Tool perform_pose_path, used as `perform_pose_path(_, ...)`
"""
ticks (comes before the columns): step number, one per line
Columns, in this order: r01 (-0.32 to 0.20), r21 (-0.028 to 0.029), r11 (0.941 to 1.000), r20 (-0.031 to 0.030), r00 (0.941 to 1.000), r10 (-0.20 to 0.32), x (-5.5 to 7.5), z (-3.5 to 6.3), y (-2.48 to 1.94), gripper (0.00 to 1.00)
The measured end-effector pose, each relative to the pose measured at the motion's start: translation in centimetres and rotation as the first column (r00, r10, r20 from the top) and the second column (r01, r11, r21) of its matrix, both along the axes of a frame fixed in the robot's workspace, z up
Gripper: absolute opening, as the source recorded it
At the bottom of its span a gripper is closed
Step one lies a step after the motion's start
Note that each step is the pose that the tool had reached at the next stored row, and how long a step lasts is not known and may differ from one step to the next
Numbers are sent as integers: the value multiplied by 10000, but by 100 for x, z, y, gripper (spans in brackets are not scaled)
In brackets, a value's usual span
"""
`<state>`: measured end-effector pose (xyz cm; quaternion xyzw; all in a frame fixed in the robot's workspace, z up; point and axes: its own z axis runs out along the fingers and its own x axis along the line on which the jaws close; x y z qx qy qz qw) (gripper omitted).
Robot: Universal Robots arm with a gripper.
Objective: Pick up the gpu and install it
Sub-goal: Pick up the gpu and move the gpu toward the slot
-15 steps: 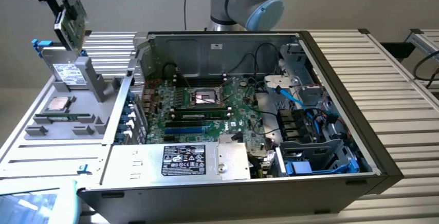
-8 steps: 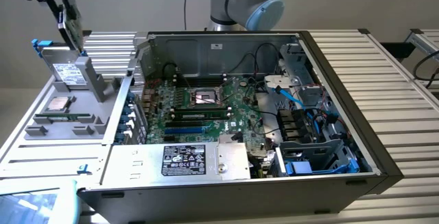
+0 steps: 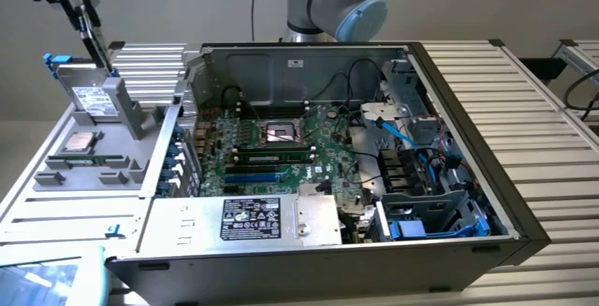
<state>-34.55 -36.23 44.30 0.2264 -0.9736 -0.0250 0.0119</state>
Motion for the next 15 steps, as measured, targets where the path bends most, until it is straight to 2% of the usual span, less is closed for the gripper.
perform_pose_path(3,-516,0,9987,-43,9987,516,0,-3,0,28)
perform_pose_path(7,-1239,2,9923,-65,9923,1239,0,-6,0,28)
perform_pose_path(11,-1959,4,9806,-77,9806,1959,1,-8,0,28)
perform_pose_path(15,-2659,4,9640,-80,9640,2659,1,-9,0,28)
